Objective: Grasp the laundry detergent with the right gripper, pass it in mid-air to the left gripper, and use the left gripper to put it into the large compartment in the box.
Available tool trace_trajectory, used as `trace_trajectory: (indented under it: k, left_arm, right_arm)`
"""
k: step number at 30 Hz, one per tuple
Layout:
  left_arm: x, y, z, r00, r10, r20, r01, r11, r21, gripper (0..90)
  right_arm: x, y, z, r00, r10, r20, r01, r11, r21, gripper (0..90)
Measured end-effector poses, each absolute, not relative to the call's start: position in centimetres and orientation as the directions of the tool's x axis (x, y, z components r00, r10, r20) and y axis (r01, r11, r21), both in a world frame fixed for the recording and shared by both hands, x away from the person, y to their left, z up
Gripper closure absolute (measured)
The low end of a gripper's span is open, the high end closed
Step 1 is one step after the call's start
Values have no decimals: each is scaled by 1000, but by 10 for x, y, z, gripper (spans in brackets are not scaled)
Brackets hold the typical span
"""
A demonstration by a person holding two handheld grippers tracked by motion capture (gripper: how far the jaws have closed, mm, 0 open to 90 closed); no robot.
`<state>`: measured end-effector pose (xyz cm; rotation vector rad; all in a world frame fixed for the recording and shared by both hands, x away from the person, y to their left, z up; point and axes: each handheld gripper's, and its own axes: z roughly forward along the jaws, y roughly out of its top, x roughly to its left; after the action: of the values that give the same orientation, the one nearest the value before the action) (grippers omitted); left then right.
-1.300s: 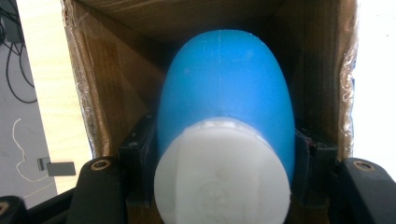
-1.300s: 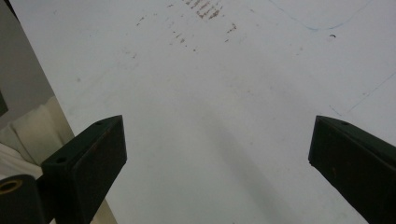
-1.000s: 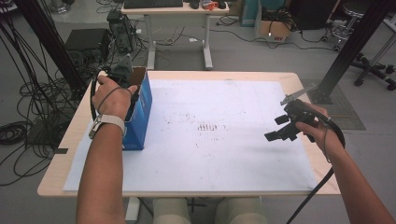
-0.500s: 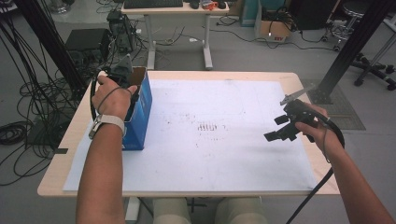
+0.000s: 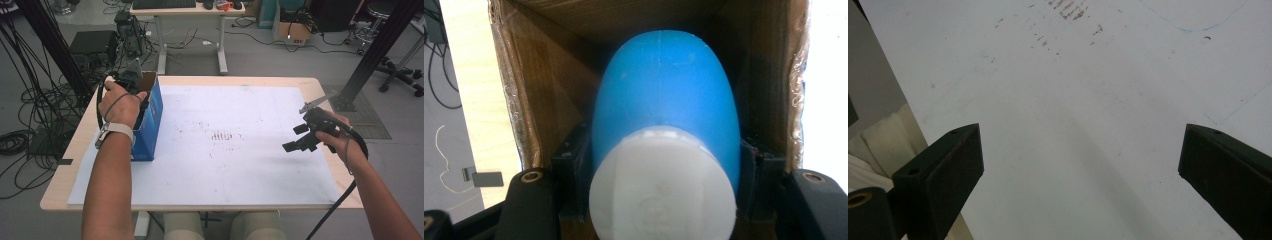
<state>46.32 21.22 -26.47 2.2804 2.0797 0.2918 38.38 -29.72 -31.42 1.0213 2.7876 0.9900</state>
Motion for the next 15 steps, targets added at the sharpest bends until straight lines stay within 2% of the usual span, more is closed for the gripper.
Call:
trace_trajectory:
  k: [15]
  left_arm:
    - [463,212,-264,79,991,108,984,-95,152,373]
  right_arm:
    - [383,-298,-313,-782,592,196,587,595,549,41]
